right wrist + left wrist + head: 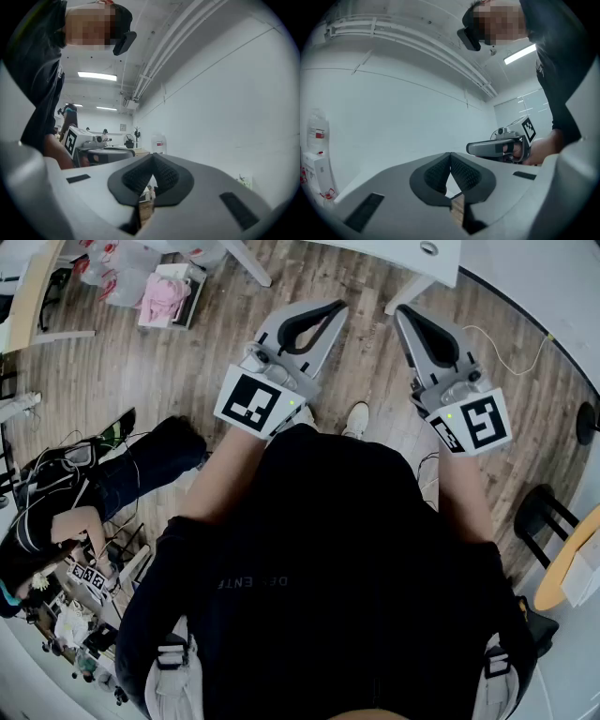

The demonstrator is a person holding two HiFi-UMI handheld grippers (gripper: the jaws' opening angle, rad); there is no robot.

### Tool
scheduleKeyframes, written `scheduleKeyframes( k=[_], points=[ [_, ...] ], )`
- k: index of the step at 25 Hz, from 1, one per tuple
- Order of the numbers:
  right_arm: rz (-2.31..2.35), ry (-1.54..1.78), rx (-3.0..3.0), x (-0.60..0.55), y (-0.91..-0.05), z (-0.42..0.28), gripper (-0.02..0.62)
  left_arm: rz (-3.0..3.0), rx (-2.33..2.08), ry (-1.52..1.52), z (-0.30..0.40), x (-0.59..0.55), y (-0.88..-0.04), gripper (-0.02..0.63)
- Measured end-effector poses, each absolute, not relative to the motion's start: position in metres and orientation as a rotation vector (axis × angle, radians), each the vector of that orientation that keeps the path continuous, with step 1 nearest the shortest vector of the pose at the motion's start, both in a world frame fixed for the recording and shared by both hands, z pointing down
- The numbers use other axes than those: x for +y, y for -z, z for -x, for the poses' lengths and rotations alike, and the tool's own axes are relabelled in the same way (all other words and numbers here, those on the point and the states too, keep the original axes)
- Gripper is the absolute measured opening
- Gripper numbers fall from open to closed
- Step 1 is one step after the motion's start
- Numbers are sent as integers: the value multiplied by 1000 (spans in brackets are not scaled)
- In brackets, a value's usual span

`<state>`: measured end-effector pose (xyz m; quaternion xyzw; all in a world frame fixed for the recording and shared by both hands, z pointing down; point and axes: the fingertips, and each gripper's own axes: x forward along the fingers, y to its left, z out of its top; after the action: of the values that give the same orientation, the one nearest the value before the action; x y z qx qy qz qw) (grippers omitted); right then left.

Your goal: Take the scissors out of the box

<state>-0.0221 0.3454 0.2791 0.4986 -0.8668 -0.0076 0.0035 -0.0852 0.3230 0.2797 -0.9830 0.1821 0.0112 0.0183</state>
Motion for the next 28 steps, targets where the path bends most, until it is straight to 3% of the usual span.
scheduleKeyframes(
  k=[25,28],
  points=[
    [-1449,-77,-2800,246,-293,-12,0,3078,662,-25,44,222,-282,20],
    [-1443,-43,-2798,281,-296,-27,2,3064,651,-38,27,258,-286,20]
  ],
)
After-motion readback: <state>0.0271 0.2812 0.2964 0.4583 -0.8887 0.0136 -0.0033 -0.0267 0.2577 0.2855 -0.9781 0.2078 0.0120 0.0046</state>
